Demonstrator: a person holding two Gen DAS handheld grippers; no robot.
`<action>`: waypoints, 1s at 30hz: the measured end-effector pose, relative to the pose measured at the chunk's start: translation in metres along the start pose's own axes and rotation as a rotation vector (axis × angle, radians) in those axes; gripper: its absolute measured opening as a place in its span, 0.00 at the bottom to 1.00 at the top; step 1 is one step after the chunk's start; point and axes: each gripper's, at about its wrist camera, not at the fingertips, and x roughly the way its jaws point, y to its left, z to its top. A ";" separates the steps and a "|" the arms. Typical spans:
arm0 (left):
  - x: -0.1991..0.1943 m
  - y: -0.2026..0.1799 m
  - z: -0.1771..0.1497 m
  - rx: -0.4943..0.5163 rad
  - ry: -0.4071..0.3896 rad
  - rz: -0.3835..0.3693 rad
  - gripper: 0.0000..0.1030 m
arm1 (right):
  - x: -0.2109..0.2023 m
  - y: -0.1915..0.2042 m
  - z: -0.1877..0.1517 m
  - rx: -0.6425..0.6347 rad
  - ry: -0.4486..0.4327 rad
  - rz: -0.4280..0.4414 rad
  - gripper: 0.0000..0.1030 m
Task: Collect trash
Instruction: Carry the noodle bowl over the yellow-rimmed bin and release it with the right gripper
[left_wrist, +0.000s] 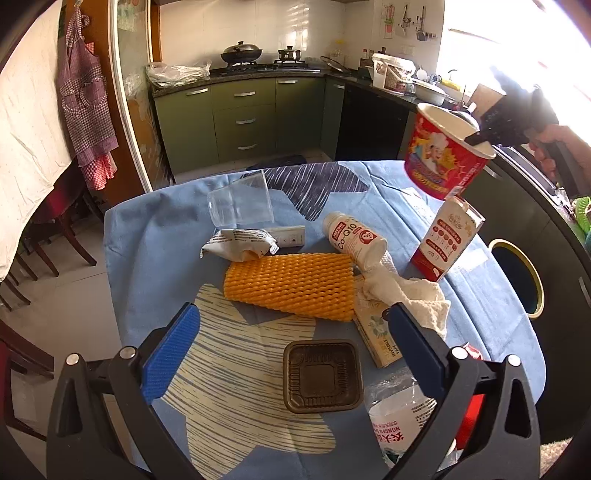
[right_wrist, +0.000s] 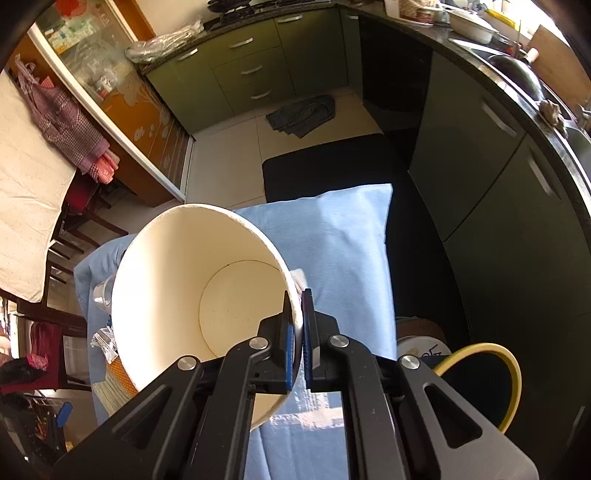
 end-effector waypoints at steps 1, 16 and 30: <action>0.000 -0.003 0.002 0.006 -0.002 -0.003 0.94 | -0.013 -0.013 -0.006 0.014 -0.013 -0.002 0.05; 0.005 -0.041 0.009 0.066 -0.009 -0.061 0.94 | -0.036 -0.260 -0.158 0.375 0.014 -0.137 0.05; -0.003 -0.044 0.011 0.082 0.012 -0.022 0.94 | 0.059 -0.329 -0.196 0.496 0.143 -0.152 0.18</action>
